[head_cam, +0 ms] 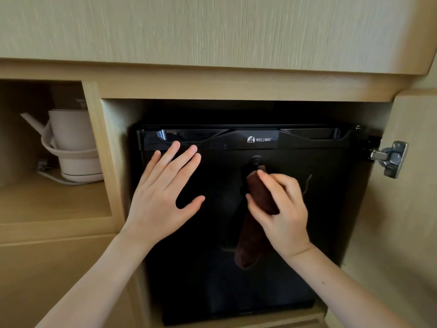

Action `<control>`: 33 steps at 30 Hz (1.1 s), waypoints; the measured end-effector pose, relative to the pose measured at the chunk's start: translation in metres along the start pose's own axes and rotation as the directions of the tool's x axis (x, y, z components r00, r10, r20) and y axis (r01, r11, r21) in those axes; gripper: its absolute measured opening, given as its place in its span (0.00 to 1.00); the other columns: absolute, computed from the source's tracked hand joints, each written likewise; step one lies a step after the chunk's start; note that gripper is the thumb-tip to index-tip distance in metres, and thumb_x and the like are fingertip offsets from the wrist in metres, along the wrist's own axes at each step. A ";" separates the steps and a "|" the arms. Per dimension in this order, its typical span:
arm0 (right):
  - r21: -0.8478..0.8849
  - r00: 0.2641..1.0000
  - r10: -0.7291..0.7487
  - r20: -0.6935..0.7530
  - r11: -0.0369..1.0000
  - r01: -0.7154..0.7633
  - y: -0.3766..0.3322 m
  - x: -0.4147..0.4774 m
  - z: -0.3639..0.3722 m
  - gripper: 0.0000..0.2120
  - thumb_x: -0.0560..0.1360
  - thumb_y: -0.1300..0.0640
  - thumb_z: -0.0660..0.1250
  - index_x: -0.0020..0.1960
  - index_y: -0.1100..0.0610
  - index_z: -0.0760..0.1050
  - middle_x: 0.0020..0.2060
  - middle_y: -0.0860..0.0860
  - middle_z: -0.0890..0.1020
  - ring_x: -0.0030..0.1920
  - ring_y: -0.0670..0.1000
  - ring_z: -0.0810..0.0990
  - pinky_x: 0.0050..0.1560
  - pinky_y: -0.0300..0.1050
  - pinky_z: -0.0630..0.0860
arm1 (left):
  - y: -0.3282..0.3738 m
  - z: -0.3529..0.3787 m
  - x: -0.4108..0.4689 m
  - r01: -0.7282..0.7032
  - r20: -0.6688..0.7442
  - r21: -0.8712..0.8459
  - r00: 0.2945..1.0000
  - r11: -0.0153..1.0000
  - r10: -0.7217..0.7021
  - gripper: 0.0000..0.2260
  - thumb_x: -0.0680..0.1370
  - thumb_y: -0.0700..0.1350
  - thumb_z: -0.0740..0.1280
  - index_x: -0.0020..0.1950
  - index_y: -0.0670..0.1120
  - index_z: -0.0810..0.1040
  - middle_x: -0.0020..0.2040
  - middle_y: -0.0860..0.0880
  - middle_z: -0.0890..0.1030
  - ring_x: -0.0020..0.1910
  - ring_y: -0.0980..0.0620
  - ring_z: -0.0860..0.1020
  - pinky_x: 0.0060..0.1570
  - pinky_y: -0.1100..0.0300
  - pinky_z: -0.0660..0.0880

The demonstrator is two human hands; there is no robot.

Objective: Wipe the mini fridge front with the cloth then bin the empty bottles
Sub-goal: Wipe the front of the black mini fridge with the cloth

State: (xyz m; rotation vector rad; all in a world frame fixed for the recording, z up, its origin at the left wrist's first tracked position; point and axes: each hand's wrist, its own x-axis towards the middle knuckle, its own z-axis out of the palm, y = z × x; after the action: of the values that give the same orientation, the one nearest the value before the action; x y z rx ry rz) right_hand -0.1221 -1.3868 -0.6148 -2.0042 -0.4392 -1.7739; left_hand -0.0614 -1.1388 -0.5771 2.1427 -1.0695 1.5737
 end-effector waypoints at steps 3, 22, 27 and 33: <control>-0.024 0.985 0.095 -0.147 0.995 -0.100 0.008 0.013 -0.008 0.21 0.74 0.59 0.75 0.65 0.65 0.78 0.54 0.58 0.77 0.57 0.46 0.75 0.65 0.36 0.70 | -0.001 -0.001 0.001 -0.018 0.016 0.010 1.000 1.000 0.018 0.32 0.75 0.53 0.70 0.77 0.45 0.66 0.78 0.52 0.63 0.80 0.47 0.57 0.79 0.49 0.52; -0.047 0.891 0.336 -0.304 0.929 -0.366 0.042 0.020 -0.046 0.22 0.73 0.64 0.76 0.66 0.64 0.78 0.54 0.52 0.74 0.55 0.44 0.74 0.62 0.32 0.70 | 0.018 0.022 0.006 -0.138 0.007 0.040 0.990 0.990 0.138 0.25 0.78 0.51 0.66 0.74 0.43 0.72 0.76 0.48 0.69 0.78 0.45 0.62 0.77 0.44 0.58; -0.085 0.984 0.124 -0.126 0.987 -0.136 0.024 0.012 -0.026 0.20 0.74 0.60 0.75 0.65 0.64 0.79 0.55 0.58 0.78 0.58 0.53 0.77 0.64 0.43 0.74 | 0.040 0.038 0.022 -0.187 0.002 0.007 0.982 0.982 0.187 0.24 0.79 0.49 0.66 0.74 0.44 0.71 0.76 0.47 0.68 0.78 0.46 0.62 0.77 0.47 0.57; -0.131 0.965 0.150 -0.217 0.975 -0.181 0.058 0.024 -0.051 0.18 0.75 0.63 0.75 0.64 0.65 0.79 0.53 0.56 0.77 0.56 0.46 0.76 0.63 0.38 0.72 | 0.022 0.035 0.015 -0.204 -0.028 0.055 0.978 0.977 0.206 0.24 0.80 0.51 0.65 0.75 0.45 0.70 0.77 0.48 0.68 0.78 0.47 0.63 0.77 0.48 0.58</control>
State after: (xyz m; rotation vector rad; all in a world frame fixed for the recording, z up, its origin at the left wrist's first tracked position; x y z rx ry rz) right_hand -0.1336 -1.4639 -0.5928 -1.8655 -0.0718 -1.9296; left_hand -0.0501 -1.1812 -0.5810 2.0869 -1.2877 1.7393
